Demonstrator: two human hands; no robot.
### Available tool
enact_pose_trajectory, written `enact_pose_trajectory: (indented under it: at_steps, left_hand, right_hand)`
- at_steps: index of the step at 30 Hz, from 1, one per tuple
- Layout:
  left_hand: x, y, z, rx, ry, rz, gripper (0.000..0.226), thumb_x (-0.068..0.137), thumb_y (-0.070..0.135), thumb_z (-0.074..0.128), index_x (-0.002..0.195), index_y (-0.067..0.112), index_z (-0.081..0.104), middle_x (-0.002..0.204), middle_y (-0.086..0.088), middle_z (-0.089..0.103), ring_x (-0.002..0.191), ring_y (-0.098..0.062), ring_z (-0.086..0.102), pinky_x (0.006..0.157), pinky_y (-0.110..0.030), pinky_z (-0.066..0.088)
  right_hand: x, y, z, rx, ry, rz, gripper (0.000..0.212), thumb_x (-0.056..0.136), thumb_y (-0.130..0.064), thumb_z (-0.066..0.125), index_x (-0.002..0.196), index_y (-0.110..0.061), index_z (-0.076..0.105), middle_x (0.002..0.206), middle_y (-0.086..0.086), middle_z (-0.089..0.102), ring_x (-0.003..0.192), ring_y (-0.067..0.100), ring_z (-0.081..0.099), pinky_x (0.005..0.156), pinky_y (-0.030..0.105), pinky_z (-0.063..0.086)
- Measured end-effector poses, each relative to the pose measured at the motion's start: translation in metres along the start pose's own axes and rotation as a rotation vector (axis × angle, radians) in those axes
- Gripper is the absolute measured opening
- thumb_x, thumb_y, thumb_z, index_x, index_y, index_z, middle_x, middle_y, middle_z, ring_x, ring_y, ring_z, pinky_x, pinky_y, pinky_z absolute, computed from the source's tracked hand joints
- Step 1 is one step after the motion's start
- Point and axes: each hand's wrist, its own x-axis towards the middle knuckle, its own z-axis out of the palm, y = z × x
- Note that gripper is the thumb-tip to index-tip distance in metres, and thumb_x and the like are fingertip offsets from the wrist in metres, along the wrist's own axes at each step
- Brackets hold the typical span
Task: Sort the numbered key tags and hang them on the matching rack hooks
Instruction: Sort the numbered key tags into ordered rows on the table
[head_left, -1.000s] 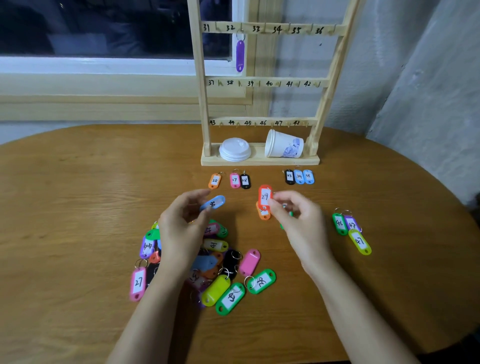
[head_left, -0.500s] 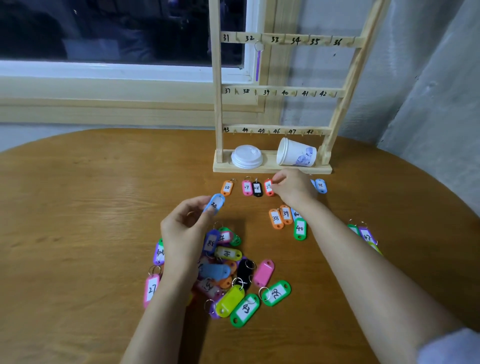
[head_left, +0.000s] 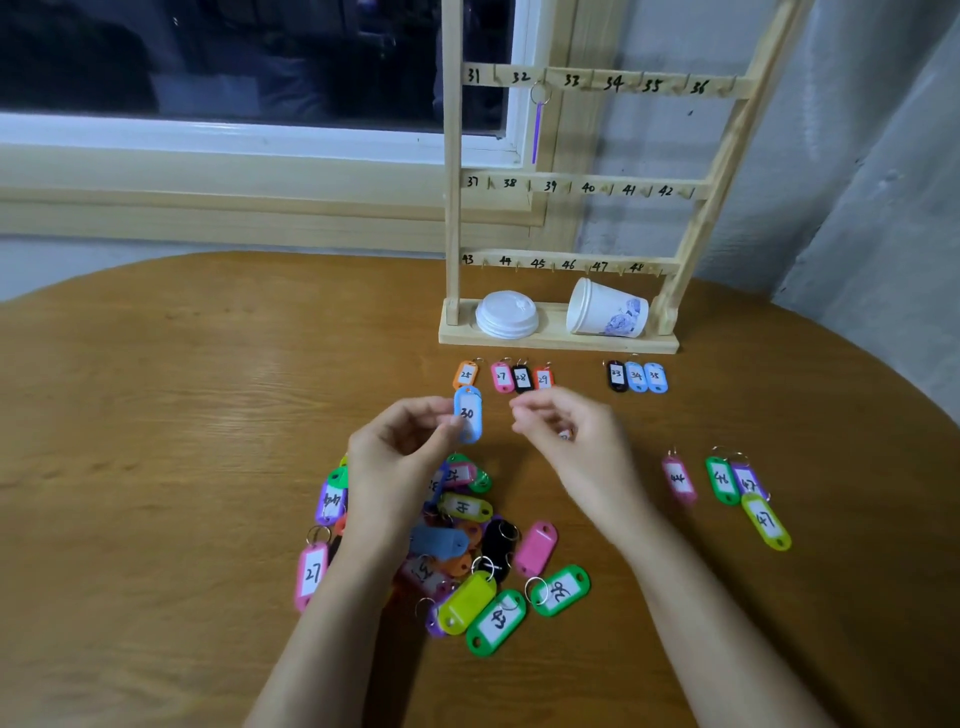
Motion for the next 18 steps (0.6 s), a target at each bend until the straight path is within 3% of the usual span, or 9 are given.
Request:
enact_pose_trajectory:
  at_steps: [4,9,14,18]
  left_hand:
    - [-0.003,0.001,-0.001,0.022,-0.067,0.016,0.011,0.081,0.006,0.071,0.091,0.008,0.071,0.081,-0.004,0.074,0.077,-0.015,0.072,0.066,-0.019,0.053]
    - [-0.005,-0.001,0.001,0.057,-0.154,0.019,0.013,0.08,0.003,0.071,0.088,0.012,0.071,0.08,-0.002,0.074,0.073,-0.01,0.069,0.065,-0.02,0.055]
    - [0.002,-0.008,-0.01,0.253,-0.021,0.16,0.016,0.08,0.008,0.073,0.085,0.022,0.071,0.083,0.007,0.073,0.078,-0.006,0.068,0.072,-0.016,0.052]
    - [0.005,-0.01,-0.017,0.373,-0.016,0.179,0.015,0.079,0.008,0.074,0.085,0.021,0.07,0.086,0.011,0.072,0.077,-0.005,0.067,0.073,-0.015,0.051]
  right_hand:
    - [-0.019,0.005,0.013,0.133,-0.002,0.005,0.01,0.088,-0.021,0.065,0.095,-0.022,0.071,0.087,-0.009,0.071,0.087,0.004,0.065,0.077,0.017,0.05]
    - [-0.019,0.004,0.017,0.188,0.034,-0.012,0.007,0.083,-0.015,0.071,0.087,-0.02,0.069,0.081,-0.007,0.069,0.078,0.003,0.063,0.071,0.015,0.048]
    - [-0.017,0.011,0.006,0.202,0.215,0.042,0.014,0.084,-0.015,0.069,0.084,-0.029,0.066,0.08,-0.008,0.069,0.078,0.005,0.062,0.071,0.024,0.051]
    - [-0.018,0.015,-0.002,0.208,0.237,0.079,0.012,0.084,-0.016,0.069,0.086,-0.027,0.067,0.082,-0.007,0.069,0.08,0.007,0.063,0.074,0.026,0.053]
